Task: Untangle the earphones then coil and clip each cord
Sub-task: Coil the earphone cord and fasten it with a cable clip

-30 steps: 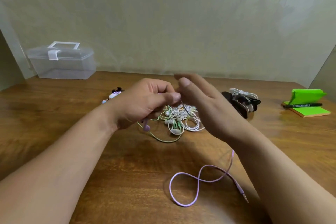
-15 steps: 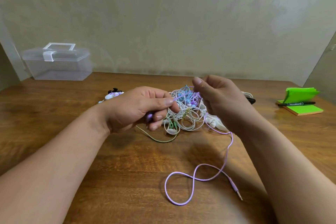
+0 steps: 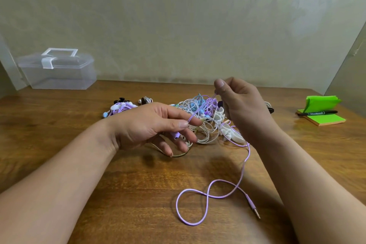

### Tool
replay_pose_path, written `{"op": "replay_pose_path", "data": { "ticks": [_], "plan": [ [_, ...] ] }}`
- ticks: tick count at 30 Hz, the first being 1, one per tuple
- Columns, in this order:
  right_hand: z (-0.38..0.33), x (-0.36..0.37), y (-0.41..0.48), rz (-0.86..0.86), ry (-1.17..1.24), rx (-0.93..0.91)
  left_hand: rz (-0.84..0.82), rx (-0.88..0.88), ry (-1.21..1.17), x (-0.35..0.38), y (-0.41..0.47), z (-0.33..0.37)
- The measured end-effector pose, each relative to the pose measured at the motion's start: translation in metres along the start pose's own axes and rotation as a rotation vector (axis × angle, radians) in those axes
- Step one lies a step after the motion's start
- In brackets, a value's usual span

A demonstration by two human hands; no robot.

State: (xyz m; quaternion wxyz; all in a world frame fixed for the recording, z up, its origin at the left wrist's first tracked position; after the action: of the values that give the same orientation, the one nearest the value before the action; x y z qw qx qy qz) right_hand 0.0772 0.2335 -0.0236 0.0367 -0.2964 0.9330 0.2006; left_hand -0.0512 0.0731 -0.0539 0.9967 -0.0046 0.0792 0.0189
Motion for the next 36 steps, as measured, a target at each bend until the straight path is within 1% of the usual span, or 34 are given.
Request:
{"op": "replay_pose_path", "data": {
  "ticks": [5,10,15,17,21,24,27,29,31,34,36],
  "plan": [
    [-0.004,-0.001,-0.001,0.015,0.027,-0.029,-0.06,-0.043,0.045,0.007,-0.001,-0.003],
    [-0.004,-0.002,0.0,0.013,0.075,-0.015,0.005,-0.04,0.075,0.007,0.0,-0.002],
    [-0.005,-0.001,-0.001,0.0,0.074,-0.046,-0.089,-0.049,0.144,0.014,-0.001,-0.001],
    [-0.005,0.001,-0.001,-0.008,0.074,-0.05,-0.1,-0.039,0.148,0.016,0.0,-0.003],
    [-0.002,-0.003,0.001,0.033,0.094,-0.034,-0.037,0.002,0.165,0.012,0.003,-0.003],
    [-0.002,-0.008,0.002,0.057,0.135,-0.032,0.037,0.019,0.115,0.007,0.004,-0.002],
    [-0.004,-0.009,0.003,0.006,0.172,-0.019,0.112,0.038,0.071,0.001,0.006,-0.001],
    [-0.006,-0.007,0.003,-0.056,0.186,-0.004,0.124,0.054,0.028,0.0,0.007,0.0],
    [-0.006,-0.005,0.003,-0.103,0.196,0.007,0.092,0.045,0.004,0.003,0.006,0.0],
    [-0.003,-0.001,0.003,-0.12,0.194,0.028,-0.033,0.012,0.012,0.014,0.002,0.0],
    [0.001,0.003,0.003,-0.122,0.187,0.041,-0.067,0.045,-0.011,0.02,0.0,0.004]
  ]
}}
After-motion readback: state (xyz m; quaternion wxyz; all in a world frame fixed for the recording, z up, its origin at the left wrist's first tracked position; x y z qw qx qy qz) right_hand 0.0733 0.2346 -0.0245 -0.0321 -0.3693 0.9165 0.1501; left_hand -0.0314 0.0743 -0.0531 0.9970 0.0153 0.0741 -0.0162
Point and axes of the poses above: each hand's wrist, its own y-axis towards the middle knuckle, its own x-axis out of the palm, z = x × y, the point moved 6 cm from there along y, towards the middle knuckle, and after that the axes turned 6 degrees about x, right-handed, at the moved point
